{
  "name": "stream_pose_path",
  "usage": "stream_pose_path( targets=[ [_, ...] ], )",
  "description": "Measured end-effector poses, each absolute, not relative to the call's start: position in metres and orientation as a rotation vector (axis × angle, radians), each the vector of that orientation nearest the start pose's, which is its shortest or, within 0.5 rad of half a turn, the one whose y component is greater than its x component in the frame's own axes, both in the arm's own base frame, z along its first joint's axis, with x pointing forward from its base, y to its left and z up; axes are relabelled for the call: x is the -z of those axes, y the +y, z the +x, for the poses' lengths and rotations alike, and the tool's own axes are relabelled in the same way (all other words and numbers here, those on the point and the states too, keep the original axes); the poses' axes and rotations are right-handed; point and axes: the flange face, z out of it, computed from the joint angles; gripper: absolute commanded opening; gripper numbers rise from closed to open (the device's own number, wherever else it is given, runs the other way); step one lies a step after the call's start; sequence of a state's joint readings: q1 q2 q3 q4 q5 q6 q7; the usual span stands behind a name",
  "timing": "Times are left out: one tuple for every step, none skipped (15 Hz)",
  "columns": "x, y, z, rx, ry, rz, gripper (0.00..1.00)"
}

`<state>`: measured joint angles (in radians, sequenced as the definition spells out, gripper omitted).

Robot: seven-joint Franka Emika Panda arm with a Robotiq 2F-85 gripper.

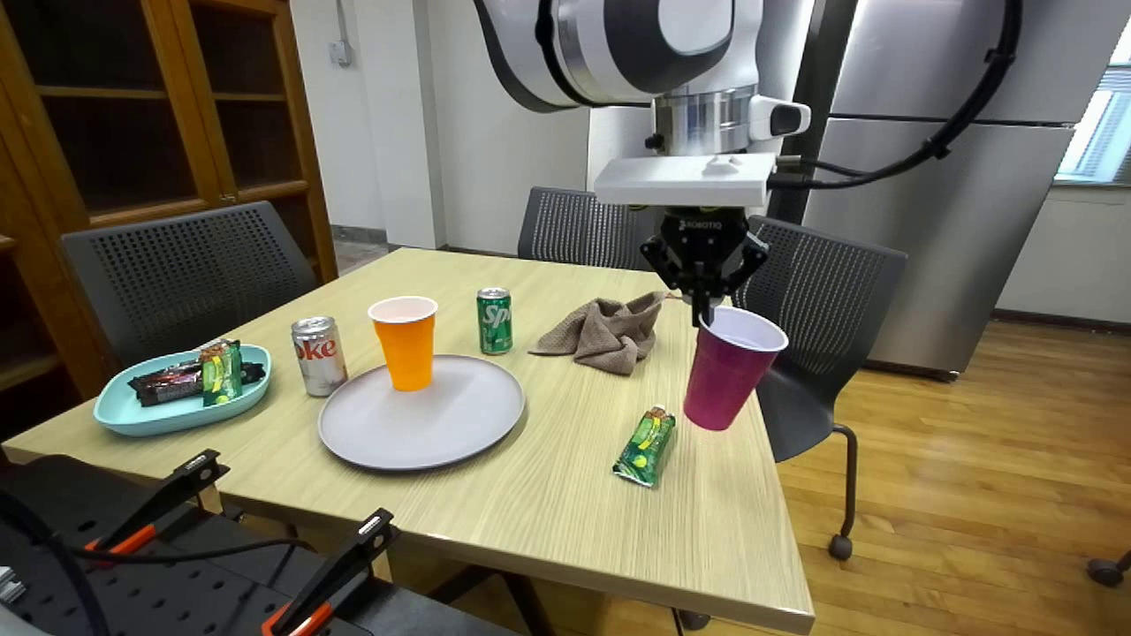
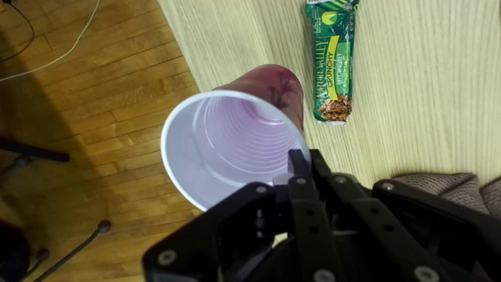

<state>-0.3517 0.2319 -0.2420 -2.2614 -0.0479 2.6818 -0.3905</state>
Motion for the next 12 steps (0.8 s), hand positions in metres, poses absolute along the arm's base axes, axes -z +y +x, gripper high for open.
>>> stream_pose_path(
  targets=[
    [-0.286, -0.303, 0.459, 0.237, 0.214, -3.286, 0.01],
    [-0.290, -0.296, 0.455, 0.252, 0.176, -3.284, 0.01],
    [-0.294, -0.287, 0.451, 0.264, 0.128, -3.282, 0.01],
    [-0.296, -0.276, 0.446, 0.273, 0.075, -3.279, 0.01],
    [-0.297, -0.264, 0.441, 0.279, 0.018, -3.275, 0.01],
    [-0.298, -0.252, 0.436, 0.286, -0.040, -3.270, 0.01],
    [-0.298, -0.239, 0.432, 0.293, -0.105, -3.264, 0.01],
    [-0.297, -0.226, 0.427, 0.299, -0.167, -3.257, 0.01],
    [-0.296, -0.213, 0.423, 0.304, -0.227, -3.249, 0.01],
    [-0.294, -0.202, 0.419, 0.308, -0.278, -3.241, 0.01],
    [-0.292, -0.190, 0.415, 0.312, -0.328, -3.232, 0.01],
    [-0.290, -0.179, 0.412, 0.314, -0.378, -3.222, 0.01]
  ],
)
